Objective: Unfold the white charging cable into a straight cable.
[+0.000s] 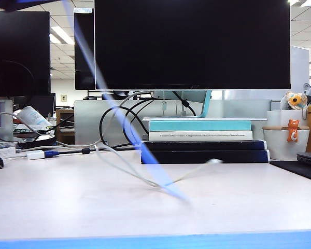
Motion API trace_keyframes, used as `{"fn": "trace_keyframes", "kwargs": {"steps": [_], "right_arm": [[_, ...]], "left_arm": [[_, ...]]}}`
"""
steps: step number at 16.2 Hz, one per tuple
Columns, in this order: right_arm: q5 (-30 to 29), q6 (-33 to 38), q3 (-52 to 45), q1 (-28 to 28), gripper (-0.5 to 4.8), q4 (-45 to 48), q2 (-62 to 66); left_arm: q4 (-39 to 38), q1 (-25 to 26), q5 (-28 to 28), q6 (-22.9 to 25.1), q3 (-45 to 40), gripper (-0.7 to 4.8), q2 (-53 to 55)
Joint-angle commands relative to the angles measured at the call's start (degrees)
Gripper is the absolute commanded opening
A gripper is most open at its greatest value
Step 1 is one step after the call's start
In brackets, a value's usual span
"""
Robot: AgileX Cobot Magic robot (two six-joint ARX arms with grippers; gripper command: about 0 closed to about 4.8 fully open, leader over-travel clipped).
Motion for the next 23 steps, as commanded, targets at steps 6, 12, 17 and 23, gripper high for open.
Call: {"fn": "trace_keyframes", "kwargs": {"steps": [6,12,17,23], "right_arm": [[-0.8,-0.1,0.3,-2.2,-0.08,-1.9,-9.0],[1.0,-9.7,0.3,-28.9,-0.08,-21.2,-22.8],[2.1,-18.5,-0.1,-57.5,-0.07,-30.5,-25.2],[33.5,-27.3,-0.5,-59.4,-0.08,-35.1,-19.0]], "left_arm": [[-5.1,0.0,-25.7,9.6,0.1,1.2,0.0],[-6.1,0.0,-38.5,11.9,0.0,1.19,0.0],[-10.7,0.0,-41.7,12.5,0.0,1.2,0.0],[-15.6,0.1,-46.4,16.7,-0.7,1.2,-0.1]]}}
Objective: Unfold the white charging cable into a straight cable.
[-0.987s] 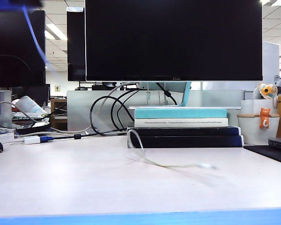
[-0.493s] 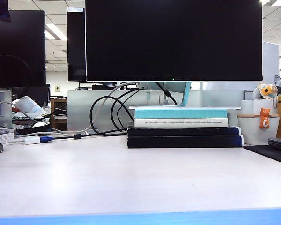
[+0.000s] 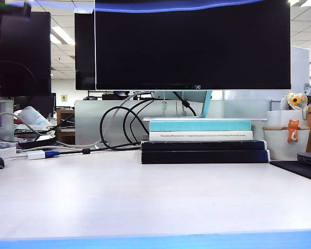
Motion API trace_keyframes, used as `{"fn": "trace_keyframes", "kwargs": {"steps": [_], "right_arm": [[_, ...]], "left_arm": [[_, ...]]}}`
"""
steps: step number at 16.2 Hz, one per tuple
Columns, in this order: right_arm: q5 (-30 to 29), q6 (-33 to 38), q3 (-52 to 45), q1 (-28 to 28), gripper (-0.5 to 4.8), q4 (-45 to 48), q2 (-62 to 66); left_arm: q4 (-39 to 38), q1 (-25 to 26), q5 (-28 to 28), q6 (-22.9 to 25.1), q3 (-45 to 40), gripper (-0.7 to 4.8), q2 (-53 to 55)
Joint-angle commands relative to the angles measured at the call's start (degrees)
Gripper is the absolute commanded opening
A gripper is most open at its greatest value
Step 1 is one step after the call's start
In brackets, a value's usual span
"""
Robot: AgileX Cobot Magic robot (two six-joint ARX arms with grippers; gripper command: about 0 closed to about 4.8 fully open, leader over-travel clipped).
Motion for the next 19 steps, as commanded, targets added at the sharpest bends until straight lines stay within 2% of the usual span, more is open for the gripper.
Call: {"fn": "trace_keyframes", "kwargs": {"steps": [1,4,6,8,10,11,13,15,16,17,18,19], "right_arm": [[10.5,-2.4,0.1,-3.1,-0.07,0.4,1.5],[13.5,-2.4,0.1,-14.8,-0.08,2.4,5.5],[13.8,-2.1,0.1,-17.9,-0.08,3.4,6.6],[13.3,-1.9,0.1,-18.3,-0.08,3.4,7.6],[9.1,-1.9,0.0,-18.1,-0.08,3.6,8.0],[9.0,-1.9,0.0,-17.6,-0.08,4.0,8.5],[15.9,-1.9,0.1,-19.0,-0.08,4.5,10.1],[15.9,-1.9,0.1,-19.3,-0.08,5.0,10.5],[19.0,-1.9,0.0,-19.3,-0.08,5.1,11.1],[19.6,-1.3,0.0,-19.3,-0.08,4.9,11.9],[15.4,-0.3,0.0,-19.2,-0.08,4.5,13.3],[13.2,0.0,0.0,-19.2,-0.08,4.4,13.7]], "left_arm": [[-0.4,0.1,-3.1,2.6,-1.0,1.2,-0.1],[-0.4,1.4,-7.1,2.0,-4.6,1.2,-0.1],[-0.4,3.0,-7.1,2.1,-4.7,1.2,-0.2],[-0.3,4.3,-6.5,2.2,-4.8,1.2,-0.2],[-0.3,4.4,-5.1,2.2,-4.8,1.2,-0.2],[-0.3,4.9,-5.2,2.3,-4.8,1.2,-0.2],[-0.4,7.5,-4.8,2.6,-4.8,1.2,-0.2],[-0.5,7.6,-4.3,2.6,-4.8,1.2,-0.2],[-0.9,7.6,-4.6,2.7,-4.8,1.2,-0.2],[-2.0,7.6,-5.6,2.8,-4.8,1.2,-0.2],[-3.4,7.6,-5.3,3.0,-4.8,1.3,-0.1],[-4.0,7.6,-5.0,3.3,-4.8,1.63,-0.1]]}}
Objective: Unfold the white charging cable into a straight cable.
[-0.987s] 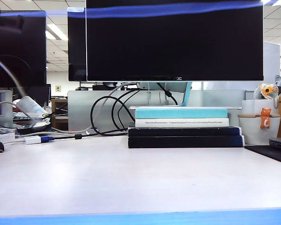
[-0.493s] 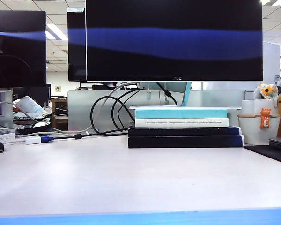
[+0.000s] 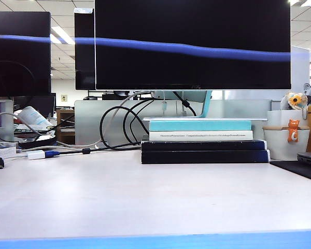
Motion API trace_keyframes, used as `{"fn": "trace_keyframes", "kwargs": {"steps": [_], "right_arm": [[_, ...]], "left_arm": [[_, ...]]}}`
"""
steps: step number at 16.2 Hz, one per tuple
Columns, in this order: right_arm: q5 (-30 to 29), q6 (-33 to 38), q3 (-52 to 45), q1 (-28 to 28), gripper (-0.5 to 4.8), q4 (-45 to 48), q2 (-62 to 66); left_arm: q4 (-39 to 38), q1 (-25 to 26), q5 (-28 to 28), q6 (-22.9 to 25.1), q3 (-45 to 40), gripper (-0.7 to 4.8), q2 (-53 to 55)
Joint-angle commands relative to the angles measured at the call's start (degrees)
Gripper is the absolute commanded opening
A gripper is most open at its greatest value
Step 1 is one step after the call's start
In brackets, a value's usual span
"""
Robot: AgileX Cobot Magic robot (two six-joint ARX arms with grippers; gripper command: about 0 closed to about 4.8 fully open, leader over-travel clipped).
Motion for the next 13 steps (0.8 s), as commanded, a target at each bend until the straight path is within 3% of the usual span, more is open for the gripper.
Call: {"fn": "trace_keyframes", "kwargs": {"steps": [1,3,4,5,8,9,10,11,12,13], "right_arm": [[-8.9,1.8,0.2,0.4,-0.08,0.2,1.6],[-9.5,2.2,0.2,1.7,-0.08,-0.3,2.3],[-9.5,2.2,0.2,2.1,-0.08,-0.5,2.4],[-9.7,2.2,0.2,3.6,-0.07,-0.5,2.5],[-9.0,2.3,0.2,4.4,0.06,-0.5,2.5],[-9.0,2.4,0.2,4.4,1.32,-0.5,2.5],[-9.0,2.6,0.2,4.4,1.64,-0.6,2.5],[-9.1,3.7,0.2,4.4,1.81,-1.2,2.5],[-9.7,3.9,0.2,4.9,1.81,-1.2,2.5],[-10.2,3.9,0.2,5.2,1.81,-1.2,2.5]], "left_arm": [[-2.0,0.0,0.4,0.7,0.1,2.79,-0.1],[-2.2,0.0,2.1,0.7,0.1,4.1,-0.1],[-2.1,0.0,3.2,0.7,0.1,4.25,-0.1],[-1.4,0.0,8.0,0.5,0.1,4.79,-0.1],[-1.3,0.0,14.1,0.0,0.1,4.79,-0.1],[-2.8,0.0,15.1,0.0,0.5,4.79,-0.1],[-4.4,0.0,15.9,-0.1,1.2,4.79,-0.1],[-12.6,0.0,20.4,-1.3,4.7,4.36,-0.1],[-20.2,0.0,27.4,-3.3,9.1,4.26,-0.1],[-24.9,0.0,31.0,-4.5,13.4,4.26,-0.1]]}}
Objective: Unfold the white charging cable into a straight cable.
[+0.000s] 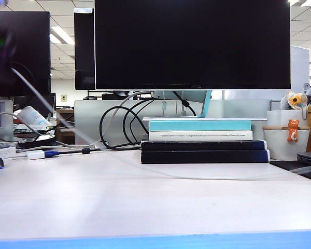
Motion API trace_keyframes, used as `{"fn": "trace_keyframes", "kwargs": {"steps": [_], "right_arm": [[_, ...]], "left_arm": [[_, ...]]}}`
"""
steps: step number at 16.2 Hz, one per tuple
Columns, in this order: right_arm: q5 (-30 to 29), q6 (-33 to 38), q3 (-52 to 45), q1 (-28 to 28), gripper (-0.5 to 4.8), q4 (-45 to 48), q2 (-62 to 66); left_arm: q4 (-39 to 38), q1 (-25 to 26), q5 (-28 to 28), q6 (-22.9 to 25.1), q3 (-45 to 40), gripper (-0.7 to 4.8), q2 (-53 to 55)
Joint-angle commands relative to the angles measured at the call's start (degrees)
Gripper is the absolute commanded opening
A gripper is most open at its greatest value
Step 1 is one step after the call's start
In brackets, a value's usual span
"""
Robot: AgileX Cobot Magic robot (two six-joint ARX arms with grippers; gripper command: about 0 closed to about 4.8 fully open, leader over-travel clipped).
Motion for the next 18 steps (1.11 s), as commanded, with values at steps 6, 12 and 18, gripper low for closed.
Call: {"fn": "trace_keyframes", "kwargs": {"steps": [6,12,18], "right_arm": [[-23.2,1.9,0.3,1.2,1.8,-0.3,-0.5],[-25.5,-4.8,0.3,6.2,1.8,3.0,-15.1],[3.3,-6.2,-2.6,18.6,1.8,-7.2,-33.0]], "left_arm": [[-15.4,0.8,7.7,-2.8,11.0,4.26,-0.2],[-20.0,0.8,2.3,-2.3,10.2,3.6,-17.2],[-41.8,0.8,6.1,-9.0,10.2,3.02,-28.1]]}}
